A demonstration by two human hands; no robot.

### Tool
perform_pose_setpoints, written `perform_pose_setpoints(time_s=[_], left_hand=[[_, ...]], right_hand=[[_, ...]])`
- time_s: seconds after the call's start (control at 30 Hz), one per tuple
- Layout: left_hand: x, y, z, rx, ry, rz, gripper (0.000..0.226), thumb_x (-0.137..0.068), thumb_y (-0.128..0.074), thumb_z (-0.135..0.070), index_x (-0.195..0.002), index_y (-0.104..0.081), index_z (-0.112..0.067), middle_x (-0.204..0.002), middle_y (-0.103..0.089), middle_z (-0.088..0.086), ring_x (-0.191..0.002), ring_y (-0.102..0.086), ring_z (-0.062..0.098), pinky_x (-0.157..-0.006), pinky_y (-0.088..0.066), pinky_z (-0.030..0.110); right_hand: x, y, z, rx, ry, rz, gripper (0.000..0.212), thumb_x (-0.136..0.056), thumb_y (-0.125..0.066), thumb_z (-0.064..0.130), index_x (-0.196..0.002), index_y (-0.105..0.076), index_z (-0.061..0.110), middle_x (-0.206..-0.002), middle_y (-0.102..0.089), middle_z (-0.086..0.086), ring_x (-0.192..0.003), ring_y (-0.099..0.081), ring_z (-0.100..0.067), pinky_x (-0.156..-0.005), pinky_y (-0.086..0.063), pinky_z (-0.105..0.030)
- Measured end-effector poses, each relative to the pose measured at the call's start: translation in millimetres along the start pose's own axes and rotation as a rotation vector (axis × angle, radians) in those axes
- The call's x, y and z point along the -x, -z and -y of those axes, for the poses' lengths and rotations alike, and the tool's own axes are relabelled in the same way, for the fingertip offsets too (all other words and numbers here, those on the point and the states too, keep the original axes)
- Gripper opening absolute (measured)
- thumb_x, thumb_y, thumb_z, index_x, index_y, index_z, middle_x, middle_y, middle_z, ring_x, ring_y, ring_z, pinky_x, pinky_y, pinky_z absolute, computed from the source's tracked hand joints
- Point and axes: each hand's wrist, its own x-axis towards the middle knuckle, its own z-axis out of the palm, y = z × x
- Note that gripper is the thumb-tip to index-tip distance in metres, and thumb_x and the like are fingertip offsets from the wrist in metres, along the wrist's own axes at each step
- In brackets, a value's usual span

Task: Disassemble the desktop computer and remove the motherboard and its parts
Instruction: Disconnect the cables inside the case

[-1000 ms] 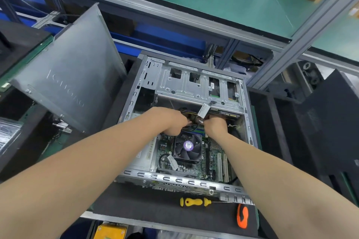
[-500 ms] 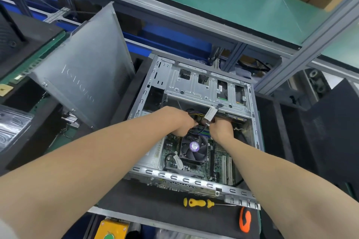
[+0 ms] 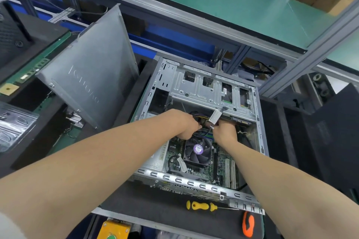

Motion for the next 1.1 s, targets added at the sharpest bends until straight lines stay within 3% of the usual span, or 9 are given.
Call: perform_pose_setpoints(time_s=[0.17,0.23,0.3,0.4,0.5,0.63,0.8,0.93,1.1], left_hand=[[3,2,-1,0.028,-0.007,-0.009,0.075,-0.101,-0.039,-0.002,-0.166,-0.004,-0.021,-0.155,-0.046,0.014,-0.132,-0.051,0.034,-0.079,-0.035,0.031],[7,5,1,0.119,0.01,0.012,0.068,-0.101,-0.038,-0.005,-0.165,-0.019,-0.017,-0.146,-0.053,0.015,-0.118,-0.057,0.033,-0.079,-0.038,0.029],[10,8,4,0.303,0.037,-0.001,0.039,-0.101,-0.038,-0.01,-0.136,-0.054,-0.007,-0.11,-0.063,0.013,-0.083,-0.057,0.023,-0.065,-0.04,0.03],[10,8,7,0.396,0.056,-0.081,0.029,-0.107,-0.037,-0.029,-0.092,-0.055,-0.012,-0.085,-0.057,0.006,-0.067,-0.049,0.016,-0.057,-0.035,0.033],[8,3,2,0.265,0.004,-0.08,0.046,-0.11,-0.037,-0.046,-0.119,-0.06,-0.006,-0.093,-0.063,0.005,-0.076,-0.058,0.019,-0.062,-0.039,0.033],[0,-4,-2,0.112,-0.005,-0.058,0.06,-0.11,-0.036,-0.044,-0.163,-0.024,-0.02,-0.146,-0.054,0.016,-0.121,-0.059,0.036,-0.077,-0.043,0.04],[-1,-3,-4,0.147,0.024,-0.045,0.064,-0.111,-0.031,-0.047,-0.166,-0.012,-0.021,-0.155,-0.046,0.017,-0.136,-0.049,0.038,-0.093,-0.043,0.043],[-3,-4,-5,0.141,0.03,-0.036,0.064,-0.112,-0.03,-0.046,-0.166,-0.012,-0.019,-0.16,-0.04,0.017,-0.142,-0.043,0.037,-0.105,-0.041,0.045],[-6,-5,-5,0.13,0.04,-0.026,0.064,-0.112,-0.03,-0.047,-0.166,-0.011,-0.019,-0.159,-0.039,0.019,-0.142,-0.042,0.038,-0.106,-0.042,0.046]], right_hand=[[-2,-3,-2,0.009,0.033,-0.014,0.025,-0.105,-0.052,0.02,-0.121,-0.068,0.01,-0.111,-0.068,-0.016,-0.08,-0.048,-0.024,-0.072,-0.039,-0.029],[-2,-4,-3,0.019,0.042,-0.023,0.023,-0.104,-0.051,0.017,-0.118,-0.068,0.008,-0.109,-0.068,-0.018,-0.08,-0.049,-0.026,-0.071,-0.039,-0.03],[-1,-3,-2,-0.009,0.056,-0.023,0.018,-0.103,-0.055,0.021,-0.112,-0.069,0.013,-0.104,-0.068,-0.017,-0.081,-0.051,-0.026,-0.071,-0.04,-0.03],[-1,3,-1,-0.049,0.048,0.041,0.011,-0.101,-0.06,0.04,-0.103,-0.061,0.029,-0.09,-0.064,-0.009,-0.08,-0.056,-0.027,-0.065,-0.04,-0.031],[-1,3,-3,-0.043,0.018,0.035,0.025,-0.101,-0.058,0.04,-0.097,-0.068,0.019,-0.085,-0.065,-0.01,-0.075,-0.058,-0.028,-0.061,-0.041,-0.031],[-1,-2,-1,0.15,0.055,0.014,0.029,-0.107,-0.05,0.032,-0.11,-0.069,0.009,-0.099,-0.07,-0.017,-0.085,-0.065,-0.033,-0.06,-0.045,-0.032],[-1,-2,1,0.135,0.077,0.023,0.029,-0.107,-0.046,0.022,-0.115,-0.069,0.005,-0.11,-0.071,-0.019,-0.098,-0.066,-0.037,-0.079,-0.052,-0.036],[1,-2,2,0.098,0.067,-0.01,0.024,-0.104,-0.047,0.014,-0.113,-0.067,0.005,-0.11,-0.068,-0.02,-0.098,-0.064,-0.039,-0.072,-0.041,-0.031],[4,-3,4,0.076,0.046,-0.049,0.021,-0.104,-0.05,0.016,-0.084,-0.056,0.014,-0.086,-0.063,-0.012,-0.078,-0.058,-0.03,-0.065,-0.038,-0.03]])
